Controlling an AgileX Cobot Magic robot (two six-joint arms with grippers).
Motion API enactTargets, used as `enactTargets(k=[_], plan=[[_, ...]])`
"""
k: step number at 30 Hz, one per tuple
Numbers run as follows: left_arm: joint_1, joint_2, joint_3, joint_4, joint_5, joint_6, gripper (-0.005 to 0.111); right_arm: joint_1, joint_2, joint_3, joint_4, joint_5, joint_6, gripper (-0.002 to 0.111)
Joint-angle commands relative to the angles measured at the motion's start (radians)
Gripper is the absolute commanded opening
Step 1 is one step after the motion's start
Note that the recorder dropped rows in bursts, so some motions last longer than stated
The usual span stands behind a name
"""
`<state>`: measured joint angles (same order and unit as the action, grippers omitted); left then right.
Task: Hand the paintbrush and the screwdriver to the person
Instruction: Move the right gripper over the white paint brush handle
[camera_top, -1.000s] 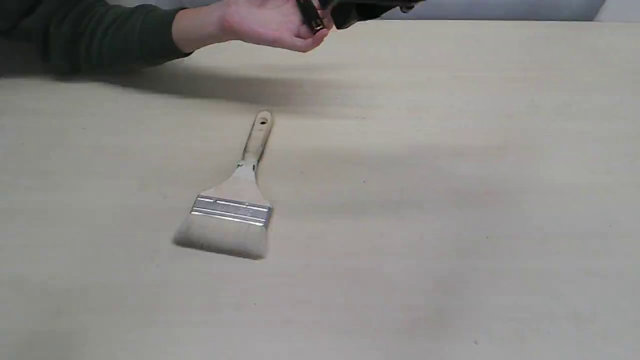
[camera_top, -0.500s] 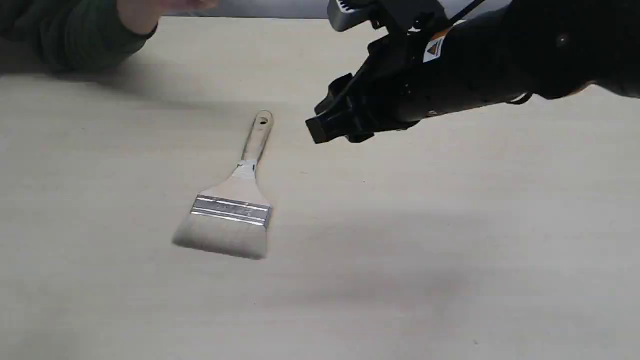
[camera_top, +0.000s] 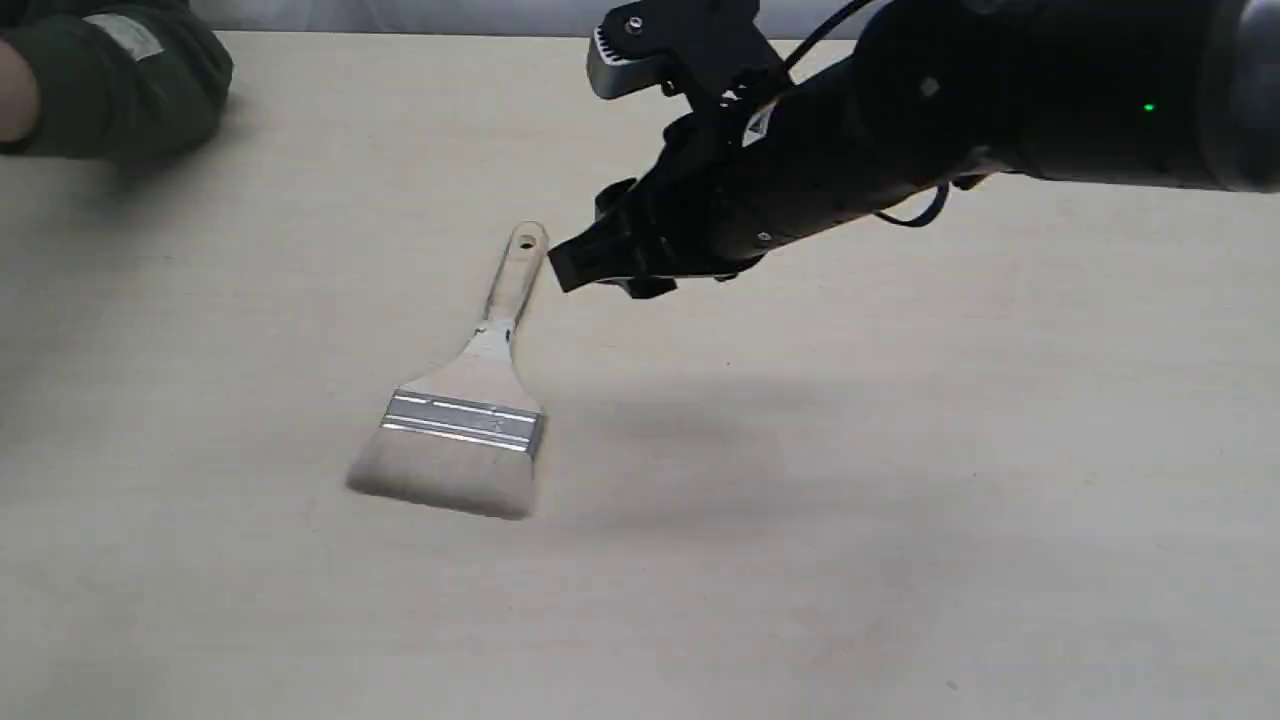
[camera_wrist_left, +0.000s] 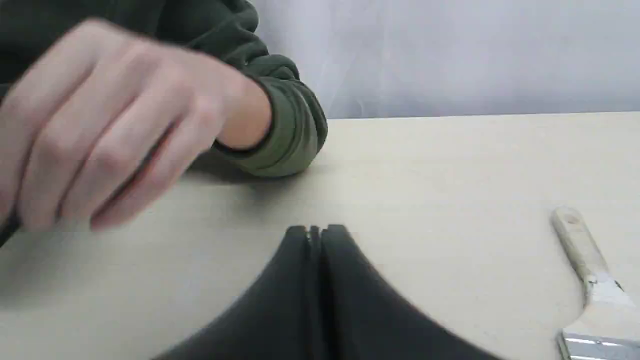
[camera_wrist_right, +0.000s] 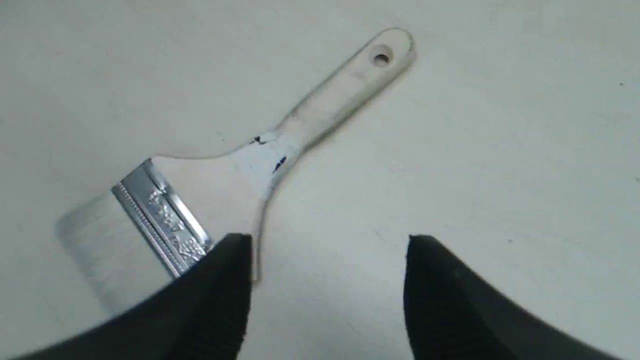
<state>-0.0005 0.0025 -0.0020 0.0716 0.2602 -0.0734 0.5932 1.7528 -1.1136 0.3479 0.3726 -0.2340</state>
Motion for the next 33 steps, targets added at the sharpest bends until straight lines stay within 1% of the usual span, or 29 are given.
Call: enactTargets(k=[1,3,9,18,28,33], plan=[[-0.007,-0.002,0.002,-0.002,-0.012,-0.002,0.000,0.002,0.041,-0.063,0.090,0.038,-0.073,0.051],[-0.007,-0.002,0.002,-0.002,-0.012,-0.002,0.000,0.002,0.073,-0.106,0.148,0.066,-0.105,0.051],[-0.007,-0.002,0.002,-0.002,-0.012,-0.002,0.000,0.002,0.158,-0.224,0.198,0.166,-0.098,0.051],[-0.007,-0.002,0.002,-0.002,-0.012,-0.002,0.000,0.004,0.309,-0.341,0.198,0.265,-0.004,0.051],[-0.007,-0.002,0.002,-0.002,-0.012,-0.002,0.000,0.028,0.429,-0.458,0.191,0.294,0.073,0.051],[-0.007,-0.002,0.002,-0.003,-0.009,-0.002,0.000,0.037,0.477,-0.528,0.108,0.339,0.191,0.051]])
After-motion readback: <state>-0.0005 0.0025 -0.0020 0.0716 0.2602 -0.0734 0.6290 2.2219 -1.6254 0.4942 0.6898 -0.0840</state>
